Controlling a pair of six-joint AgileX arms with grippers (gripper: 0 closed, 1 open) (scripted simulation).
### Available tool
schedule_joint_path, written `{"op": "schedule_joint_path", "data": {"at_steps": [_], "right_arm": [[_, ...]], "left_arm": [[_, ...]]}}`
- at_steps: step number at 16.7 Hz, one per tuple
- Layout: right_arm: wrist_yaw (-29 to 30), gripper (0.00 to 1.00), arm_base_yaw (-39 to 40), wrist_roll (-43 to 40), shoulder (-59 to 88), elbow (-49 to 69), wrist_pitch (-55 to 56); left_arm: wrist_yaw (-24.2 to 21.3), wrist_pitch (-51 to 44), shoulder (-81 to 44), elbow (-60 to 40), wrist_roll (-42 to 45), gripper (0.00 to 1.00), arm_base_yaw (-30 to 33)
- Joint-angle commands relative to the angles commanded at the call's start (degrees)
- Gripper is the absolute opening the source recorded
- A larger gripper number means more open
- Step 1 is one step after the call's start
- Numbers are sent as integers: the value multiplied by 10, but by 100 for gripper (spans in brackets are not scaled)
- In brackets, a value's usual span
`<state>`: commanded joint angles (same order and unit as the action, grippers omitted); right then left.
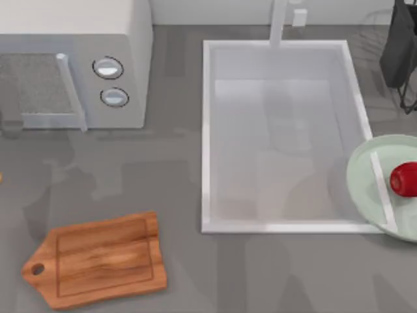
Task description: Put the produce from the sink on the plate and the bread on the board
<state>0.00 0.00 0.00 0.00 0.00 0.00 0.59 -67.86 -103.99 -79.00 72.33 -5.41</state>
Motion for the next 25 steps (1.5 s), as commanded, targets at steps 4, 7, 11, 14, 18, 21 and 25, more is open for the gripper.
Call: {"op": "schedule_joint_path", "data": {"at_steps": [4, 7, 11, 14, 18, 21, 25], "right_arm": [[0, 100, 0, 0, 0, 0, 0], [0, 100, 0, 0, 0, 0, 0], [0, 100, 0, 0, 0, 0, 0], [0, 100, 0, 0, 0, 0, 0], [0, 100, 0, 0, 0, 0, 0], [0, 100, 0, 0, 0, 0, 0], [0, 100, 0, 0, 0, 0, 0]], "left_arm": [[5, -13, 9, 21, -198, 0, 76], [9, -19, 18, 39, -375, 0, 137], [12, -18, 35, 65, -637, 0, 214], [13, -11, 50, 86, -843, 0, 261], [12, 6, 69, 114, -1112, 0, 310], [10, 22, 83, 135, -1305, 0, 329], [5, 49, 104, 164, -1530, 0, 338]]}}
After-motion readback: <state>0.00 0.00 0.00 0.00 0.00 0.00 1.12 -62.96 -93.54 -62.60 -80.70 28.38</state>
